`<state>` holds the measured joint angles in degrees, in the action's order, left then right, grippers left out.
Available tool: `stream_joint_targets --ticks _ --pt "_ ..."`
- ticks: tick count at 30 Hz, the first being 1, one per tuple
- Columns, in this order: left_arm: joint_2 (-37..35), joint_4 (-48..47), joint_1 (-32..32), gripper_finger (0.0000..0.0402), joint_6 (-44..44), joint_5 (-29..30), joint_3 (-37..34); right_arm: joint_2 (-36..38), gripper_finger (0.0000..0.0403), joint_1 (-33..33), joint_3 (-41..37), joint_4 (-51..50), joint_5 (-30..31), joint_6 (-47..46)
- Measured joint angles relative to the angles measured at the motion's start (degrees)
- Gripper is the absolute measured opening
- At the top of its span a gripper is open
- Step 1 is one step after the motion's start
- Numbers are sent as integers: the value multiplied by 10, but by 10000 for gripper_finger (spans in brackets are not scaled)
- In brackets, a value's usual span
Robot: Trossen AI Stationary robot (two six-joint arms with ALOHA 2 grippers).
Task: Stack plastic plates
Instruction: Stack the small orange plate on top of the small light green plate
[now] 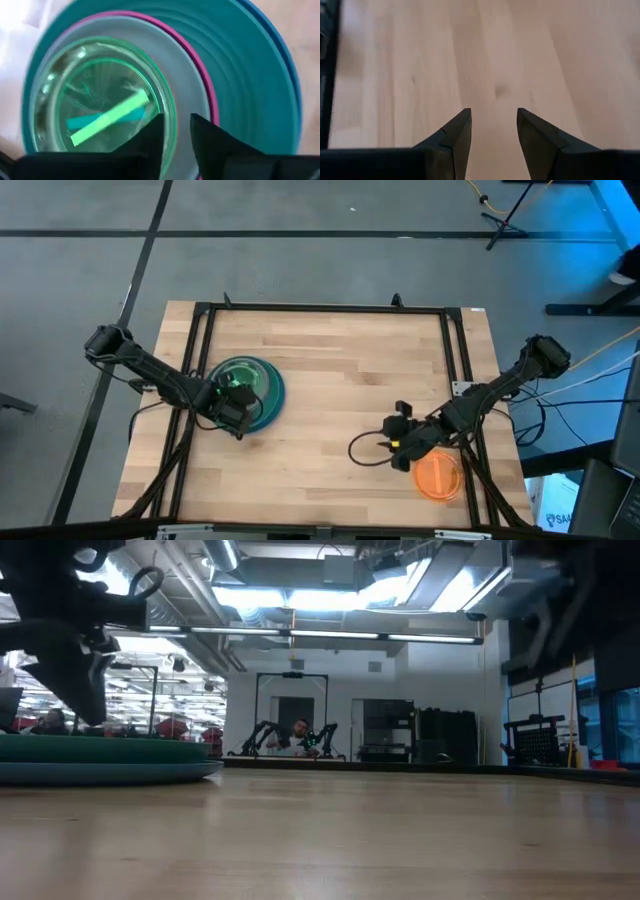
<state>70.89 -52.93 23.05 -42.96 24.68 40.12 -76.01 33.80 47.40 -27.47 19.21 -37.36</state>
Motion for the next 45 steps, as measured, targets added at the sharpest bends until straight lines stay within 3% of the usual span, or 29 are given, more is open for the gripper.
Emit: stream_joint_targets --ticks 5,11,18,24,38,45 --pt "-1 6 2 127 0 -18 9 -8 152 0 0 -105 -56 -125" --pt "-1 113 18 140 74 -17 10 -26 176 0 0 -198 -150 -192" --pt "-1 234 33 140 146 -18 10 -34 183 0 -27 -217 -239 -196" --pt "-1 244 38 140 151 -19 11 -34 184 0 -72 -195 -313 -197" --pt "-1 243 36 140 152 -14 11 -37 180 65 -108 -147 -287 -180" --pt "-1 244 36 141 167 -12 11 -36 110 41 -120 -131 -295 -177"
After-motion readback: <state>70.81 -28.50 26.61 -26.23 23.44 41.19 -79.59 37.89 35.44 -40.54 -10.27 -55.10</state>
